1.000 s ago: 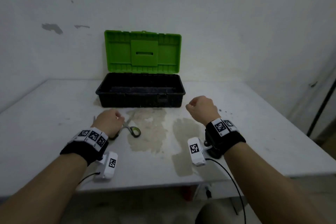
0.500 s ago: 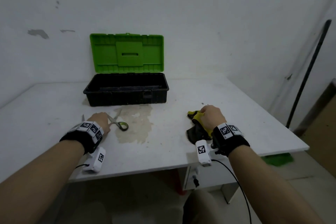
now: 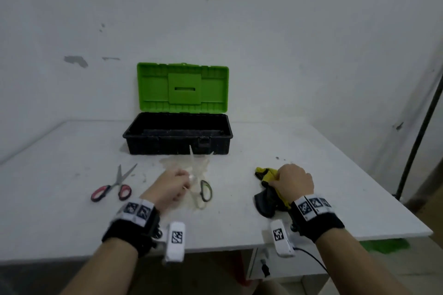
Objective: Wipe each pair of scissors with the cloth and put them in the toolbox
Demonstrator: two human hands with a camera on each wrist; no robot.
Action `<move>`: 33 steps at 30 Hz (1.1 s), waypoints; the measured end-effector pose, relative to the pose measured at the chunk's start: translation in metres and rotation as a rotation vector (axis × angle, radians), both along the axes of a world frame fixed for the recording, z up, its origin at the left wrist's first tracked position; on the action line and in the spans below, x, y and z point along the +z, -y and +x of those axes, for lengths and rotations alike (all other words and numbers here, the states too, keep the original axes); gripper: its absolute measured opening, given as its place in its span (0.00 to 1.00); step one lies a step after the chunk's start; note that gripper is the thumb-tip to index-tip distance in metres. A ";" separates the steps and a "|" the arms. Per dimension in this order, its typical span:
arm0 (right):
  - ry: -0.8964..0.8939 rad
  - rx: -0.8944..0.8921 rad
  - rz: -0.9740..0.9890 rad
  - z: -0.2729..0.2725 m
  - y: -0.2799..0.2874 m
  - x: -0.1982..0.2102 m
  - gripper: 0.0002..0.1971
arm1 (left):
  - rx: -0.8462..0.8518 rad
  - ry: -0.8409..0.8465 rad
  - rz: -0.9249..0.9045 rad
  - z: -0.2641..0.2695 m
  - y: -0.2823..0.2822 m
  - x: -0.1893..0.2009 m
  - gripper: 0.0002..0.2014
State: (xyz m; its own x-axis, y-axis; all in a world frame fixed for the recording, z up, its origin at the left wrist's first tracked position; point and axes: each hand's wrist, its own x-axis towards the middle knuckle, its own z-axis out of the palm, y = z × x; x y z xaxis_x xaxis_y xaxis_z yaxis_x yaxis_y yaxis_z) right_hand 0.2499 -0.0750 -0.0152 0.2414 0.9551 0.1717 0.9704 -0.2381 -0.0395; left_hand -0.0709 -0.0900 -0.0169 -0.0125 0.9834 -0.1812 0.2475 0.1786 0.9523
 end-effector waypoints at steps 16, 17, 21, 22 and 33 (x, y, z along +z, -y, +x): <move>-0.601 0.335 0.324 -0.018 0.019 0.024 0.06 | -0.039 0.122 0.135 0.052 0.002 -0.021 0.17; -0.660 0.357 0.323 -0.020 0.020 0.024 0.06 | -0.032 0.115 0.140 0.054 0.001 -0.021 0.17; -0.821 0.408 0.169 -0.026 0.022 0.020 0.08 | -0.038 0.097 0.151 0.061 0.003 -0.021 0.14; -0.850 0.403 0.103 -0.026 0.021 0.017 0.07 | -0.042 0.096 0.151 0.061 0.003 -0.022 0.13; -0.941 0.584 0.116 -0.032 0.032 0.012 0.03 | -0.044 0.131 0.108 0.077 0.004 -0.024 0.15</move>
